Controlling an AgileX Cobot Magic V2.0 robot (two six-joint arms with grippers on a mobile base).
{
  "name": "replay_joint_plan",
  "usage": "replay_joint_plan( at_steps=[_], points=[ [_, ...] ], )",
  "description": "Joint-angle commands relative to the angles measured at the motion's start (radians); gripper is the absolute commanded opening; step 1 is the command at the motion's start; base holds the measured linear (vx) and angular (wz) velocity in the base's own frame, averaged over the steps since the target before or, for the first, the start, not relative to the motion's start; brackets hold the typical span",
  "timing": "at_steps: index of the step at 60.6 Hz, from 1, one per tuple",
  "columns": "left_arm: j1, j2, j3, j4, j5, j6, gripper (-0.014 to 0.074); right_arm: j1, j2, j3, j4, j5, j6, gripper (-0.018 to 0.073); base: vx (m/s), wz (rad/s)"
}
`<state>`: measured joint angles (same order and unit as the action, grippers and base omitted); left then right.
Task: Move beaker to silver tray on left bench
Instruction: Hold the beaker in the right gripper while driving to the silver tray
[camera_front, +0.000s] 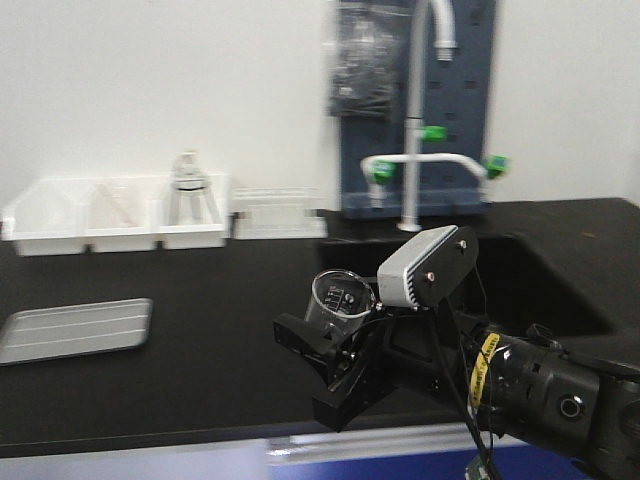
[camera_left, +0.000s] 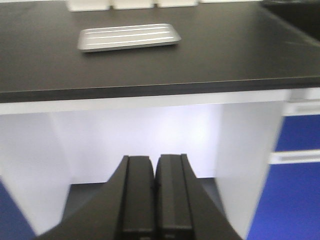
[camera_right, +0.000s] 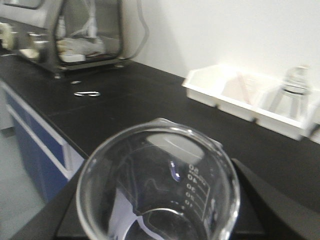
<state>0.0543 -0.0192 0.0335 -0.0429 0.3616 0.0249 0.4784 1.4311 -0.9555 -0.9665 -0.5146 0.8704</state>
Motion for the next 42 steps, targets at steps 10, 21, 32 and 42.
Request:
replay_joint_plan(
  at_steps=[10, 21, 32, 42],
  points=[
    [0.0, -0.008, 0.019, -0.007, -0.079, 0.0, 0.0001, -0.002, -0.036, -0.034, 0.028, -0.049, 0.002, 0.0044, 0.22, 0.79],
    [0.0, -0.008, 0.019, -0.007, -0.079, 0.0, 0.0001, -0.002, -0.036, -0.034, 0.028, -0.048, 0.002, 0.0044, 0.22, 0.6],
    [0.0, -0.008, 0.019, -0.007, -0.079, 0.0, 0.0001, -0.002, -0.036, -0.034, 0.028, -0.048, 0.002, 0.0044, 0.22, 0.38],
    [0.0, -0.008, 0.019, -0.007, -0.079, 0.0, 0.0001, -0.002, -0.036, -0.034, 0.028, -0.048, 0.002, 0.0044, 0.24, 0.2]
  ],
)
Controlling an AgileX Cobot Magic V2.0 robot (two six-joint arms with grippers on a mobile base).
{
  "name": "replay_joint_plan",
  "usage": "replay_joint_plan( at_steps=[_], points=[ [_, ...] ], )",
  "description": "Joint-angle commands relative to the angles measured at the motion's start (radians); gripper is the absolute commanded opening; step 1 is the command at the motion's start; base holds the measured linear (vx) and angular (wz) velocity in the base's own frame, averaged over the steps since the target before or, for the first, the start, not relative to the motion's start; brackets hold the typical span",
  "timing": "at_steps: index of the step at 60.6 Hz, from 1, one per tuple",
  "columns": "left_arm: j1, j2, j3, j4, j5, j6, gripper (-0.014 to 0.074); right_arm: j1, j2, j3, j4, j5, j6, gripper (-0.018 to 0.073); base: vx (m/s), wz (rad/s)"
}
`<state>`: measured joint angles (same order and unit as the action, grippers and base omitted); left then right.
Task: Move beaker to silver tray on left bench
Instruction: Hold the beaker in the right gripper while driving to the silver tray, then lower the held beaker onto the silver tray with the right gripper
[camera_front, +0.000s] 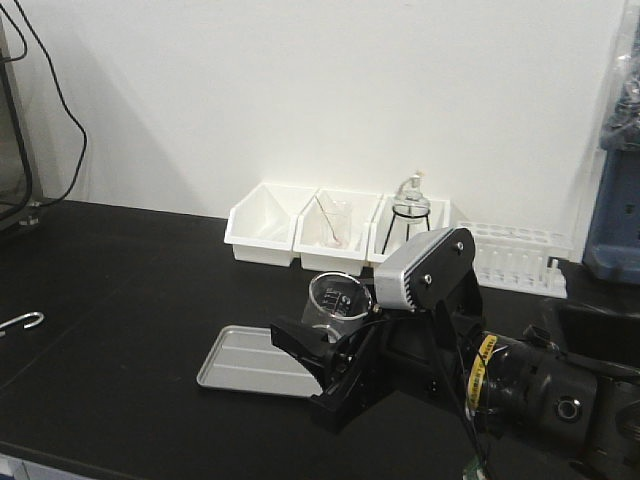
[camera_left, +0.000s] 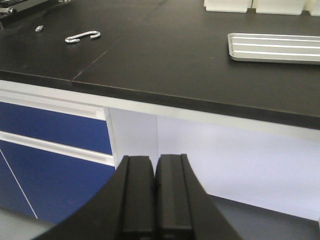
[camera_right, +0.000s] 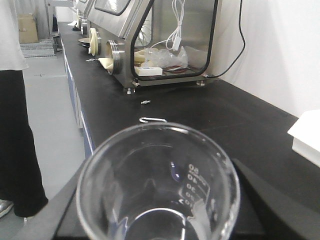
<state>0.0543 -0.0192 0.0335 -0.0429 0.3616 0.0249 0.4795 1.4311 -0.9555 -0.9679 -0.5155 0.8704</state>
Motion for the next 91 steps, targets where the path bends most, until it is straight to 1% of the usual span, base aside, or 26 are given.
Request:
replay_joint_plan(
  at_steps=[1, 48, 91],
  points=[
    [0.0, -0.008, 0.019, -0.007, -0.079, 0.0, 0.0001, -0.003, -0.036, -0.034, 0.029, -0.047, 0.002, 0.0044, 0.25, 0.1],
    [0.0, -0.008, 0.019, -0.007, -0.079, 0.0, 0.0001, -0.003, -0.036, -0.034, 0.029, -0.047, 0.002, 0.0044, 0.23, -0.02],
    [0.0, -0.008, 0.019, -0.007, -0.079, 0.0, 0.0001, -0.003, -0.036, -0.034, 0.029, -0.047, 0.002, 0.0044, 0.05, -0.09]
  ],
)
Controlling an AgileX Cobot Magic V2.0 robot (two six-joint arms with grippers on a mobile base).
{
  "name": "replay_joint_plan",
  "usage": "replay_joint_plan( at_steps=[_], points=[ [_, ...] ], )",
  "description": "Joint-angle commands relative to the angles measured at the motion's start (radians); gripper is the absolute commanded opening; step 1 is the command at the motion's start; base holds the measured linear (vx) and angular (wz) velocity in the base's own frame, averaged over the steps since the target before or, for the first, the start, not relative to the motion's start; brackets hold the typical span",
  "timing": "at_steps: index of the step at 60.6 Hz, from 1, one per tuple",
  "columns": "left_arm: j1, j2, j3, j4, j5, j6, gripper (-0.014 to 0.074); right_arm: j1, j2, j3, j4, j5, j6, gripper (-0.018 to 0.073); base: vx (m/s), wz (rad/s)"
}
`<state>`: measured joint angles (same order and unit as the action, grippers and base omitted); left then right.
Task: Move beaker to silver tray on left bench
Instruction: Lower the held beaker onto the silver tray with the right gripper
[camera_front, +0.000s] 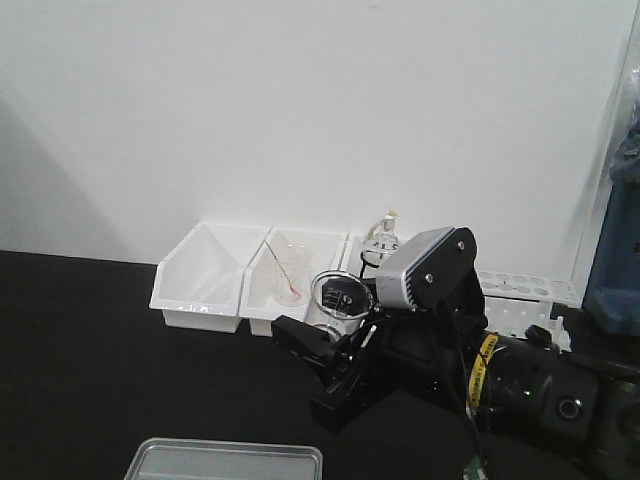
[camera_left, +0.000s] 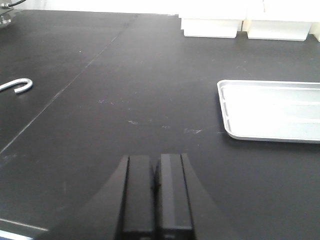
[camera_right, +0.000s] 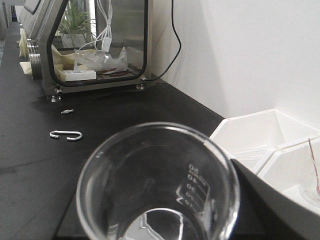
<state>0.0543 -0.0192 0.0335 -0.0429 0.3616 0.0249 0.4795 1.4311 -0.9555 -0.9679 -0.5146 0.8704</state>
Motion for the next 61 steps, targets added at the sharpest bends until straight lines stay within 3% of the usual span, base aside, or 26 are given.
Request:
replay_joint_plan(
  at_steps=[1, 21, 42, 61],
  points=[
    [0.0, -0.008, 0.019, -0.007, -0.079, 0.0, 0.0001, -0.003, -0.036, -0.034, 0.029, -0.048, 0.002, 0.0044, 0.0, -0.01],
    [0.0, -0.008, 0.019, -0.007, -0.079, 0.0, 0.0001, -0.003, -0.004, -0.034, 0.037, -0.043, 0.001, 0.0044, 0.0, 0.0],
    [0.0, -0.008, 0.019, -0.007, -0.079, 0.0, 0.0001, -0.003, 0.268, -0.11, 0.037, -0.114, -0.092, 0.0044, 0.0, 0.0],
    [0.0, -0.008, 0.019, -0.007, -0.079, 0.0, 0.0001, 0.019, 0.521, -0.216, 0.037, -0.233, -0.103, 0.0044, 0.0, 0.0]
  ],
)
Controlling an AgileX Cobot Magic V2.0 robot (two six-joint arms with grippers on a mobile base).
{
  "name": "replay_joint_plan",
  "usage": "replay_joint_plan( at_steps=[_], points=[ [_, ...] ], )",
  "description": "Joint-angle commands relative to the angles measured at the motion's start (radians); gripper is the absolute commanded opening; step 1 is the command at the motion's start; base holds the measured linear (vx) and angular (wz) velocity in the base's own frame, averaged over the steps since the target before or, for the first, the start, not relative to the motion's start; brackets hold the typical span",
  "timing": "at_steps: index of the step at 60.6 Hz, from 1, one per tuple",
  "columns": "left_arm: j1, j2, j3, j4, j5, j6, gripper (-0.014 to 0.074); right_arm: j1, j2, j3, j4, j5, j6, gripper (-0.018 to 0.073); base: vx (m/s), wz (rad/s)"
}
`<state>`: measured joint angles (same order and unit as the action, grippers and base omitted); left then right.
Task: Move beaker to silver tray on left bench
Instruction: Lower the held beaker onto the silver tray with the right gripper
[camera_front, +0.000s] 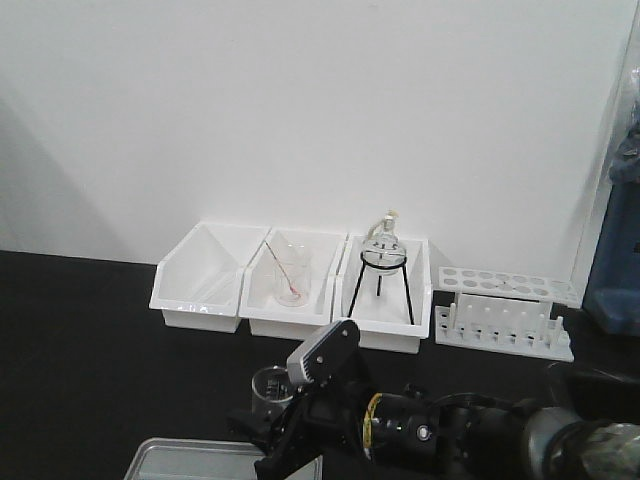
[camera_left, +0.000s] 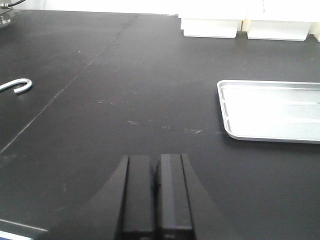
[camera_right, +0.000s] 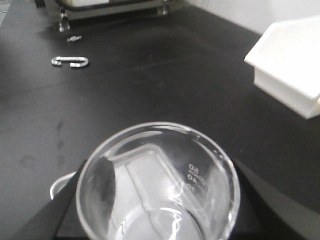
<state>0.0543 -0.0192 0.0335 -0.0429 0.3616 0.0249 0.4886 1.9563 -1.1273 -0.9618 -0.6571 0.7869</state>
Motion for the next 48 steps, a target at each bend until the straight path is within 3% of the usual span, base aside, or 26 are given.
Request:
replay_joint_plan(
  at_steps=[1, 24, 48],
  points=[
    [0.0, -0.008, 0.019, -0.007, -0.079, 0.0, 0.0001, 0.01, 0.005, -0.048, 0.029, -0.091, -0.022, 0.0044, 0.0, 0.0],
    [0.0, -0.008, 0.019, -0.007, -0.079, 0.0, 0.0001, 0.02, 0.164, -0.072, 0.03, -0.087, -0.028, 0.0046, 0.0, 0.0],
    [0.0, -0.008, 0.019, -0.007, -0.079, 0.0, 0.0001, 0.02, 0.194, -0.072, 0.022, -0.039, -0.031, 0.006, 0.0, 0.0]
  ],
)
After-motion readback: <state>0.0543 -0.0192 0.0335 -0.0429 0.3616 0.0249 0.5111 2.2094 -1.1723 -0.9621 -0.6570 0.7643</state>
